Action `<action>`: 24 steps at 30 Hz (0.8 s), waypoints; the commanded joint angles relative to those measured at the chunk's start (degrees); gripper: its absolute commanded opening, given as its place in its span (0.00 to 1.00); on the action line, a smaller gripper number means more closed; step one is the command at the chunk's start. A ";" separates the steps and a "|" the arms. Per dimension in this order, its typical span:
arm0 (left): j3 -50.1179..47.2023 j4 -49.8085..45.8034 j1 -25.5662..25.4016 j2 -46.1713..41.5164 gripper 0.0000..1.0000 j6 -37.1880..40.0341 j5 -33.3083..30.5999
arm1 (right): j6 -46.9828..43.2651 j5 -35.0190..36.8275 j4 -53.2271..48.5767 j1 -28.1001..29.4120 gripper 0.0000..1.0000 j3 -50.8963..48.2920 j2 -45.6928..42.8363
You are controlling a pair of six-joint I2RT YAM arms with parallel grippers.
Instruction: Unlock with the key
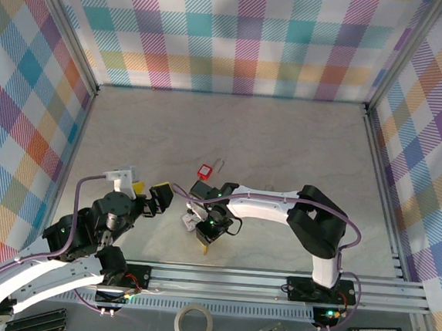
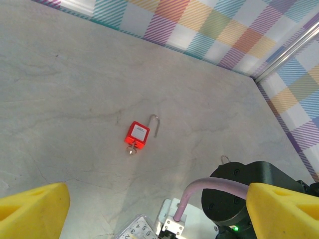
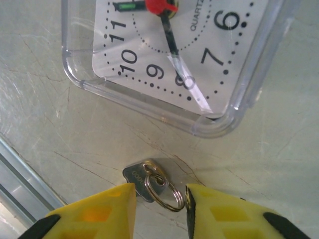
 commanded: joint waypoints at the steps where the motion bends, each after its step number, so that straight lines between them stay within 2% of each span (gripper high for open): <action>1: -0.06 -0.10 0.33 0.24 0.91 1.12 -0.99 | -0.88 -0.14 0.76 0.71 0.25 -0.20 1.53; 6: -0.33 -0.18 0.33 0.51 0.91 1.12 -1.30 | 0.11 -0.36 1.45 0.70 0.12 -0.97 2.20; 10: -0.41 0.34 0.33 0.86 0.92 1.25 -0.82 | 2.19 2.04 0.07 0.48 0.01 -1.55 -0.78; 18: -0.34 9.65 0.29 7.42 0.93 0.76 4.55 | 9.69 5.05 -2.24 -5.45 0.00 -4.37 -15.21; 24: 1.95 26.22 0.33 17.55 0.97 -8.03 14.82 | 15.65 3.35 -3.81 -14.88 0.00 -3.19 -31.80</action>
